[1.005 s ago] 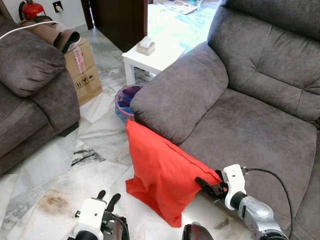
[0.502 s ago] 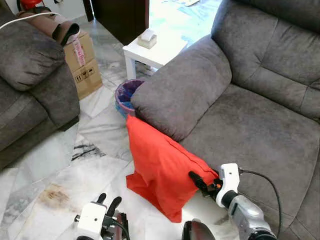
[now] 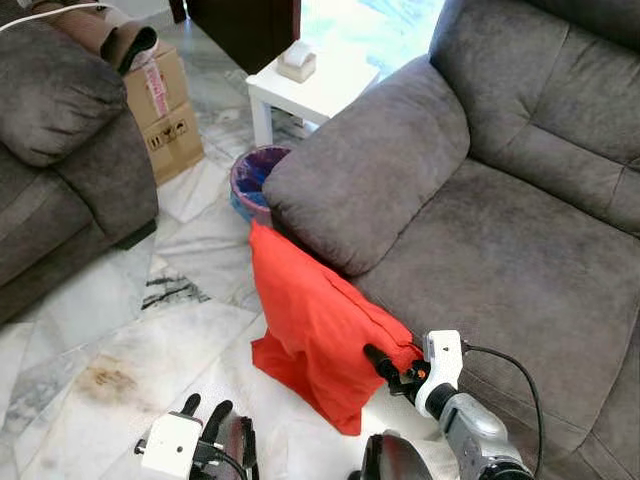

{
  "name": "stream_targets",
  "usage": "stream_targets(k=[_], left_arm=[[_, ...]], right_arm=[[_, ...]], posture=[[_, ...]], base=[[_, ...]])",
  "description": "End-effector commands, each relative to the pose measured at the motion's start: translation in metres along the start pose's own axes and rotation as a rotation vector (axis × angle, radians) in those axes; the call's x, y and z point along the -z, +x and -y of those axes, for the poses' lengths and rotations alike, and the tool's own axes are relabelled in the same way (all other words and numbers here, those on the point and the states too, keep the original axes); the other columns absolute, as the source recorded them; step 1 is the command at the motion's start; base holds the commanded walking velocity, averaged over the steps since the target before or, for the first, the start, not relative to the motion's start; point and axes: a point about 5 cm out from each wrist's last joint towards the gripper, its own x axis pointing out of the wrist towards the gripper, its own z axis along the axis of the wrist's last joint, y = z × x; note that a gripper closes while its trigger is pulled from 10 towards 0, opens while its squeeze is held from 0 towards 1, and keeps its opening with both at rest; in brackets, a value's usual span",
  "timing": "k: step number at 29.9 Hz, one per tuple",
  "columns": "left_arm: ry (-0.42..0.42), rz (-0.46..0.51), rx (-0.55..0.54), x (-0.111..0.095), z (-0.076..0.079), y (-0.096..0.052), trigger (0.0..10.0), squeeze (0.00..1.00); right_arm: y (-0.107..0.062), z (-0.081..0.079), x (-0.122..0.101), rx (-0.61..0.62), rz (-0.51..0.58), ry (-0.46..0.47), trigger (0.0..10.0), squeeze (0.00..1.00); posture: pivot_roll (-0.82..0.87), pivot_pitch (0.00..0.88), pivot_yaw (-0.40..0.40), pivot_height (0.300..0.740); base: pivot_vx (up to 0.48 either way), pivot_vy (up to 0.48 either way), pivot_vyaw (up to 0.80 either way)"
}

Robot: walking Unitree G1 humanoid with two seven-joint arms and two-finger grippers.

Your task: Move the pillow to the sofa from floor

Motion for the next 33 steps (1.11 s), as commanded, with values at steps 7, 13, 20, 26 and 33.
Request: stream_targets(k=[7, 13, 20, 26, 33], left_arm=[[0.012, -0.03, -0.008, 0.003, 0.0, -0.002, 10.0, 0.0], [0.011, -0.021, -0.024, 0.002, -0.001, 0.003, 10.0, 0.0], [0.019, -0.008, -0.017, -0.001, -0.001, 0.009, 10.0, 0.0], [0.025, 0.002, -0.025, -0.002, -0.005, 0.016, 10.0, 0.0], [0.022, 0.018, -0.016, -0.004, -0.003, 0.026, 10.0, 0.0]], right_arm=[[0.001, -0.001, 0.005, 0.025, -0.033, 0.035, 0.0, 0.0], [0.003, -0.001, 0.004, 0.034, -0.044, 0.015, 0.0, 0.0], [0.0, 0.004, 0.003, 0.08, -0.034, 0.017, 0.0, 0.0], [0.0, 0.006, 0.001, 0.085, -0.034, 0.006, 0.0, 0.0], [-0.001, 0.009, -0.002, 0.099, -0.025, -0.012, 0.0, 0.0]], posture=[[0.24, 0.29, -0.09, 0.636], [0.24, 0.265, -0.092, 0.636], [0.24, 0.247, -0.091, 0.636], [0.23, 0.233, -0.088, 0.636], [0.21, 0.203, -0.082, 0.636]], base=[[0.0, 0.0, 0.0], [0.0, 0.0, 0.0], [0.0, 0.0, 0.0], [0.0, 0.0, 0.0], [0.0, 0.0, 0.0]])
